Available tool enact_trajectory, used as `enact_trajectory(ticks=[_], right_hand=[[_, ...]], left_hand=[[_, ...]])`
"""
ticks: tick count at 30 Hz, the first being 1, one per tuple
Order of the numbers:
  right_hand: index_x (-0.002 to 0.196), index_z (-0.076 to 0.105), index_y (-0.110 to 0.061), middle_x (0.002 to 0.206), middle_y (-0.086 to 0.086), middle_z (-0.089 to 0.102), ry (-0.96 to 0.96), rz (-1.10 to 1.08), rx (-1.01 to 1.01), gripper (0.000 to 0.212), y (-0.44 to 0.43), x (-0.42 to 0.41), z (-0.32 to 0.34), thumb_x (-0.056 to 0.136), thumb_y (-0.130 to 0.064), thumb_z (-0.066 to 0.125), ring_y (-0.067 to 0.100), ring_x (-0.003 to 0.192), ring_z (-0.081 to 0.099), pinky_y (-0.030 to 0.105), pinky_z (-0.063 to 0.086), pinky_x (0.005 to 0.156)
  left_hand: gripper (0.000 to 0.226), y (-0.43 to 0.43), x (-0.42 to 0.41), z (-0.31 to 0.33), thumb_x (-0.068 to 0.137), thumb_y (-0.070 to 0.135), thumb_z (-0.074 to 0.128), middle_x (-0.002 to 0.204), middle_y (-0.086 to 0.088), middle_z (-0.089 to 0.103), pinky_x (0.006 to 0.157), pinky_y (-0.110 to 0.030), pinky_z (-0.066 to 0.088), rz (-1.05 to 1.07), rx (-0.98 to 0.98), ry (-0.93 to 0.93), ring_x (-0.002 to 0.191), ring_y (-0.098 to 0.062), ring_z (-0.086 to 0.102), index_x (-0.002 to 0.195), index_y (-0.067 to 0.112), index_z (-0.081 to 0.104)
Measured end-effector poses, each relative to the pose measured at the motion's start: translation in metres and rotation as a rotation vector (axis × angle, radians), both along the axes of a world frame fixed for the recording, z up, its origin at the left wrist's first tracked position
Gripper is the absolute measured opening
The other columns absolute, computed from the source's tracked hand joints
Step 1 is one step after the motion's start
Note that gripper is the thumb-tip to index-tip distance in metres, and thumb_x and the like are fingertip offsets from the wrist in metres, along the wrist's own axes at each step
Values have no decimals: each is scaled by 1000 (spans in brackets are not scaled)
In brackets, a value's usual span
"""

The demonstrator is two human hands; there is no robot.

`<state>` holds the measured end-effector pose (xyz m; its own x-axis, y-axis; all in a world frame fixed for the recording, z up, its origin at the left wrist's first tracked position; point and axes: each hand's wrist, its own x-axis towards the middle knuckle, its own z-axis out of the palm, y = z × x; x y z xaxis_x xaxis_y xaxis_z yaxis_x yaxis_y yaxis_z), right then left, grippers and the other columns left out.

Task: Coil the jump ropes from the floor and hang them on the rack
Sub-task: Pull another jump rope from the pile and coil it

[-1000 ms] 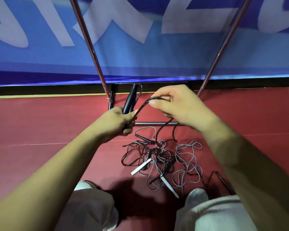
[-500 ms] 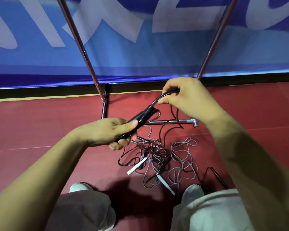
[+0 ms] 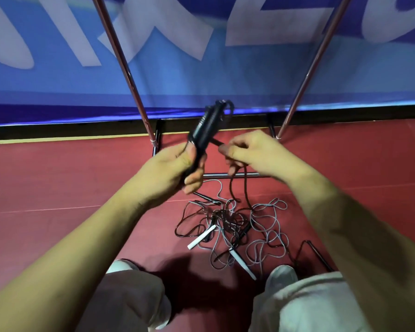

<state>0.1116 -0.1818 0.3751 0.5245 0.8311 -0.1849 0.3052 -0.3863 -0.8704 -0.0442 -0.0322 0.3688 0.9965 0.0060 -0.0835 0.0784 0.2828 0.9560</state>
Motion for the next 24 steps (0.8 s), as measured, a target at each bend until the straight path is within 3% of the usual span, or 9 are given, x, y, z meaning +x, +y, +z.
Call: enact_trajectory(ticks=[2, 5, 8, 14, 18, 20, 22, 24], right_hand=[[71, 66, -18, 56, 2, 59, -19, -13, 39, 27, 3, 3, -2, 95, -29, 61, 22, 52, 58, 37, 45, 60], [77, 67, -12, 55, -1, 46, 14, 2, -10, 27, -1, 7, -1, 98, -26, 58, 12, 49, 41, 26, 38, 51], [84, 67, -8, 57, -2, 43, 70, 50, -55, 25, -6, 7, 0, 100, -22, 54, 8, 45, 35, 21, 33, 47], [84, 74, -19, 49, -15, 53, -239, -6, -22, 22, -8, 14, 17, 97, -28, 58, 1, 44, 44, 14, 30, 49], [84, 75, -24, 65, -5, 64, -339, 90, -76, 21, -10, 8, 21, 95, -33, 60, 3, 54, 46, 25, 37, 57], [86, 75, -26, 74, -4, 69, -355, 160, -98, 18, -8, 1, 22, 93, -35, 62, 7, 62, 54, 30, 43, 65], [90, 76, -24, 80, -5, 72, -317, 180, -86, 13, -6, -3, 26, 89, -34, 68, 11, 72, 61, 29, 47, 71], [92, 77, -20, 76, -4, 71, -293, 192, -82, 13, -7, -3, 26, 86, -31, 73, 14, 67, 58, 29, 45, 67]], left_hand=[[53, 1, 2, 6, 83, 58, 60, 55, 4, 42, 51, -19, 41, 135, -59, -16, 49, -13, 46, 84, 8, 45], [40, 12, 3, 16, 92, 51, 39, 58, 2, 55, 45, -16, 39, 330, -97, 47, 47, -11, 50, 81, 13, 44], [35, 30, 1, 24, 90, 49, 40, 73, -3, 73, 40, -12, 35, 519, -123, 133, 44, -6, 50, 82, 16, 47], [32, 52, 0, 5, 104, 39, 40, 61, 1, 47, 42, -16, 22, 529, -143, 253, 47, -8, 34, 88, 13, 50], [35, 60, -1, 1, 103, 40, 39, 61, 0, 44, 44, -18, 23, 516, -111, 335, 46, -10, 33, 89, 11, 54], [32, 63, -1, -3, 104, 37, 42, 63, -2, 45, 43, -17, 29, 538, -8, 383, 47, -11, 36, 90, 11, 54], [31, 65, -2, -10, 103, 35, 49, 65, -4, 50, 45, -17, 37, 560, 222, 438, 50, -13, 42, 89, 9, 60], [31, 64, -3, -15, 101, 34, 54, 65, -5, 54, 49, -20, 39, 557, 465, 478, 51, -13, 46, 84, 10, 64]])
